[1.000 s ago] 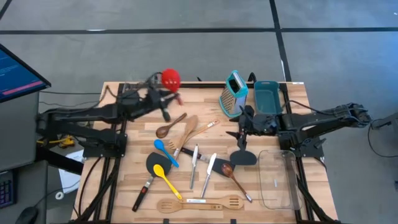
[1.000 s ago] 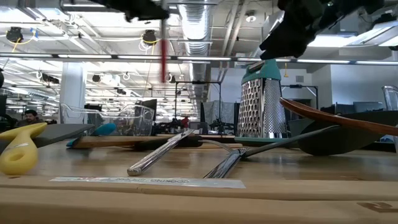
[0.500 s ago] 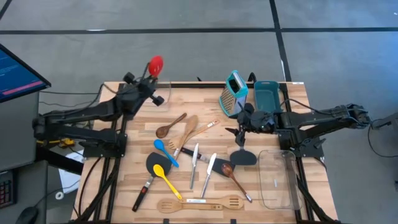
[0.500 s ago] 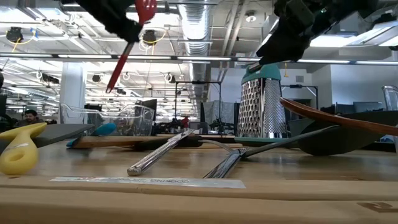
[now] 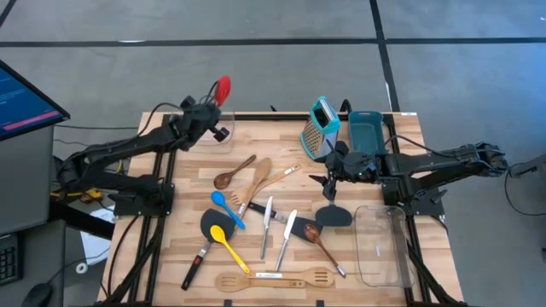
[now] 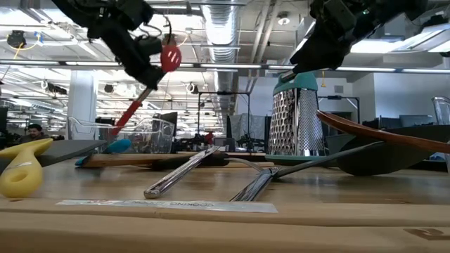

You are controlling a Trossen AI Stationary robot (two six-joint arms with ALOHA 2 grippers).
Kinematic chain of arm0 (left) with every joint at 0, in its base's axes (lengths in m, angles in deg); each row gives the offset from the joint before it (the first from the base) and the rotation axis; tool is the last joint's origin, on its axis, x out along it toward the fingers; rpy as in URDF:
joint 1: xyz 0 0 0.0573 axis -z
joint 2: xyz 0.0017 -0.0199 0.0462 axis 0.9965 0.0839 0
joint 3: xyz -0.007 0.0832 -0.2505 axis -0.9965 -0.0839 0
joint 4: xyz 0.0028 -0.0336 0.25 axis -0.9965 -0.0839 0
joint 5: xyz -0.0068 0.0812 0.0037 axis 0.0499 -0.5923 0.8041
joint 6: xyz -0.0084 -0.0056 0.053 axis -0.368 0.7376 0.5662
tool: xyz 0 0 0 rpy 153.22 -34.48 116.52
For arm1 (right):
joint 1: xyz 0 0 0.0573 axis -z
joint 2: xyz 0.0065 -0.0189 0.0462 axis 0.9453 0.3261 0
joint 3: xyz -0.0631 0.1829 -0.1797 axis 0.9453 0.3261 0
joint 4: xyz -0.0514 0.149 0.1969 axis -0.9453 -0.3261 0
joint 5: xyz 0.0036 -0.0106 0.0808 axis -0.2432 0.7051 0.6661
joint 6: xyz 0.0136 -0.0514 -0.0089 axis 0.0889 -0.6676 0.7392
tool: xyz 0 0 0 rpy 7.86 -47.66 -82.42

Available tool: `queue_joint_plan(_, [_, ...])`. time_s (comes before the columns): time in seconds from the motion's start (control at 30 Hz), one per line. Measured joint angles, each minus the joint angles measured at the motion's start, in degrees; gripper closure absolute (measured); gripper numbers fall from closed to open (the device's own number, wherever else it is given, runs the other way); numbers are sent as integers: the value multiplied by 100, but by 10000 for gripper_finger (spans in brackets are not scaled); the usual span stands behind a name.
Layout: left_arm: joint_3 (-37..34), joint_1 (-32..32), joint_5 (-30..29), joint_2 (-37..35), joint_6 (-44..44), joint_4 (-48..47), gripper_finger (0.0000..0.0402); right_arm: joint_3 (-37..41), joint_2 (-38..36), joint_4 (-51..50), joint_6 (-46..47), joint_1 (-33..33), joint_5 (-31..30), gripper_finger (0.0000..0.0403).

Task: Pick & Place Kitchen Items
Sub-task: Put the red slotted spoon into the left transparent bin

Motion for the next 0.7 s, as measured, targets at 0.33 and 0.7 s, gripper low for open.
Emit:
queue_joint_plan(0.33, [0, -522, 141, 2, -203, -1201, 389, 0, 0, 2, -59, 157, 0, 133])
queue_joint_plan(0.7, [0, -924, 662, 2, -461, -1333, 389, 0, 0, 2, -59, 293, 2, 133])
